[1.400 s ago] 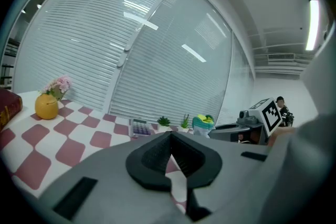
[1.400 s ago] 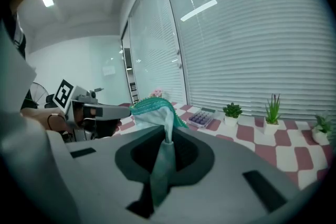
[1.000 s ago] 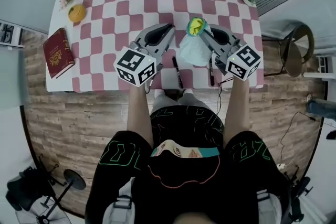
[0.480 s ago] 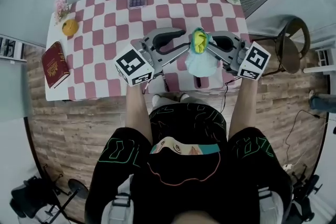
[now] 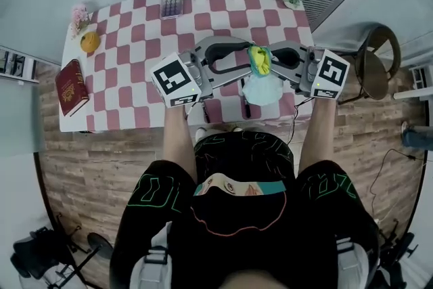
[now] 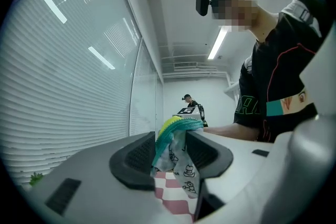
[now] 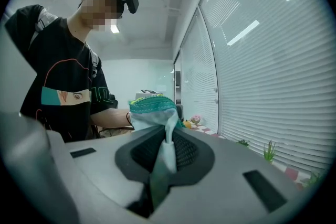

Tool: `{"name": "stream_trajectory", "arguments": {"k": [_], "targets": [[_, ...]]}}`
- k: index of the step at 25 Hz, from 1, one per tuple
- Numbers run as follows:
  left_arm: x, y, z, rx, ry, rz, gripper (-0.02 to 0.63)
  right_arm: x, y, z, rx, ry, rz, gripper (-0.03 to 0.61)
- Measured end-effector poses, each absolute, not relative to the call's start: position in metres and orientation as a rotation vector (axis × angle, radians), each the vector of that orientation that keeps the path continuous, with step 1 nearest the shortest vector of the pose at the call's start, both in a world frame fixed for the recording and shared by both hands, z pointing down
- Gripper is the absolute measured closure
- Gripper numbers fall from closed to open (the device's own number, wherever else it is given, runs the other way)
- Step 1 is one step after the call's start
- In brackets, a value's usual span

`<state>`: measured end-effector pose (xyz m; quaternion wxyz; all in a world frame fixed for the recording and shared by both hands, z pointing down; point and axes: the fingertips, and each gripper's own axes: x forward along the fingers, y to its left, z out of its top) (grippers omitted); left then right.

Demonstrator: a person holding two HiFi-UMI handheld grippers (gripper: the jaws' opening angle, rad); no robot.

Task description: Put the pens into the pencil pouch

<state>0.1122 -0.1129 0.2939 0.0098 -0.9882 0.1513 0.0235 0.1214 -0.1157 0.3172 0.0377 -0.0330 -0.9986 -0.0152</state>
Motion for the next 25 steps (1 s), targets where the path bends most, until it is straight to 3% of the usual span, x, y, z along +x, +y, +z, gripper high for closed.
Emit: {"name": "stream_trajectory", "arguments": {"k": [3,7,25], "targets": [[0.113,-0.115,0.291,-3.076,0.494,0.083,0.458,0.12,-0.118,0.316,-0.117,-3.062,-0.077,0.554],[0.111,-0.119,0.288,-3.051,0.548,0.107,0.571,0.116,-0.122,0.314,-0.09,-3.059,-0.115,0.554],[0.087,-0.126,0.294,-2.984,0.692,0.064,0.6,0.131,-0.134,0.315,-0.025,-3.196,-0.064,0.552]]}}
